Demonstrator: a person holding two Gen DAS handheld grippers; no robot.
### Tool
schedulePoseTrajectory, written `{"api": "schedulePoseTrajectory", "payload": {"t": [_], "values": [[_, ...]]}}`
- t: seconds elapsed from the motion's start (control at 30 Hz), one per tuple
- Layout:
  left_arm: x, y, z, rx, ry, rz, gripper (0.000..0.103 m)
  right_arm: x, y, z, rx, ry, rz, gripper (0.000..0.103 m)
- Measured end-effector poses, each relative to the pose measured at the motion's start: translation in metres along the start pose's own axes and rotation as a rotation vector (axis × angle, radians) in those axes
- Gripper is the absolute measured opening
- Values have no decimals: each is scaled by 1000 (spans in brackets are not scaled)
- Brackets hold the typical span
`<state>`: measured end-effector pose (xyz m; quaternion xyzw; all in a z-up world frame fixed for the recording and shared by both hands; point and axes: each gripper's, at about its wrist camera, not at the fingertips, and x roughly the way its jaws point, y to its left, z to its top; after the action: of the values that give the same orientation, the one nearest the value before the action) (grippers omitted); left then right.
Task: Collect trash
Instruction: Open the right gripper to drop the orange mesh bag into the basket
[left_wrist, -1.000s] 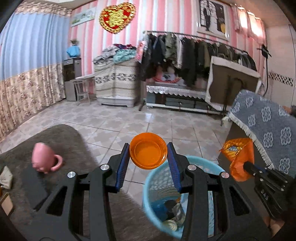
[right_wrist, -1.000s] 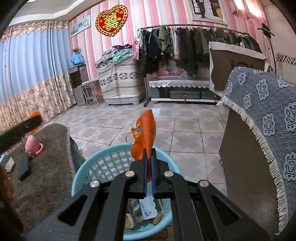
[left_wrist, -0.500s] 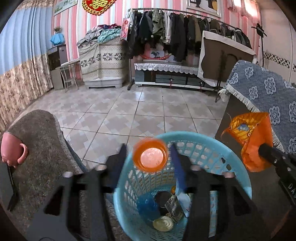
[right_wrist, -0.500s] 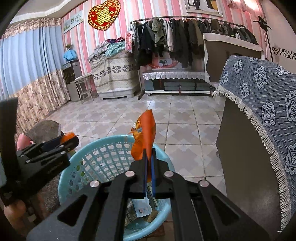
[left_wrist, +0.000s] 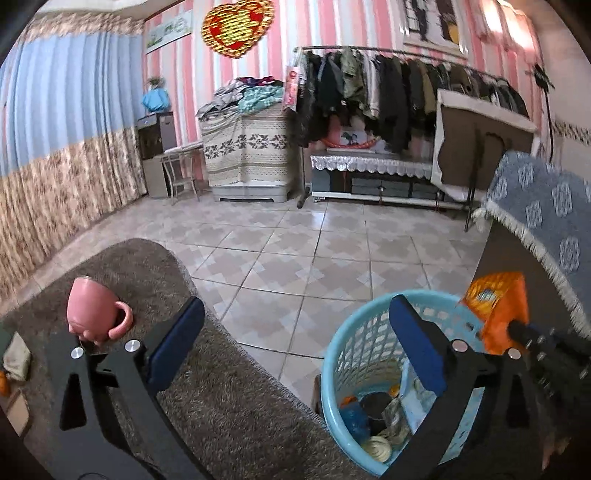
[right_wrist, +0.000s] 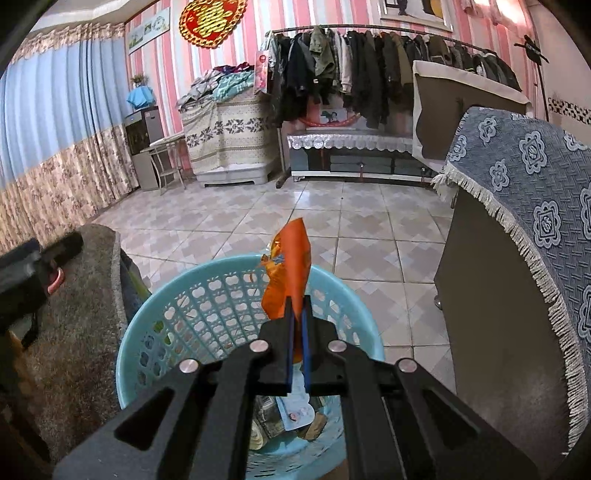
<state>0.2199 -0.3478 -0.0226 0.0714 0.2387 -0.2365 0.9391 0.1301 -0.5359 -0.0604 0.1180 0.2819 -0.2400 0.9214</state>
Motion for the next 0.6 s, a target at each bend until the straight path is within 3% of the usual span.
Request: {"api": "schedulePoseTrajectory", "payload": {"t": [0.33,0.4,0.43,0.47,0.53,0.6], "values": [[-1,3,3,28,-11,31,97,4,13,0,-29,11,-28,6],[-1,4,3,30,-10,32,97,4,12,0,-29,11,-35,22],[-1,4,3,30,-10,35,97,4,10,0,-27,8,-35,40],[-1,4,3,29,-10,36,97,3,10,0,-24,3,-36,50],[-1,6,3,24,-11,39,97,1,10,0,-20,-11,-40,52],[-1,7,3,16,-9,41,97,0,10,0,-19,-12,-36,68]]}}
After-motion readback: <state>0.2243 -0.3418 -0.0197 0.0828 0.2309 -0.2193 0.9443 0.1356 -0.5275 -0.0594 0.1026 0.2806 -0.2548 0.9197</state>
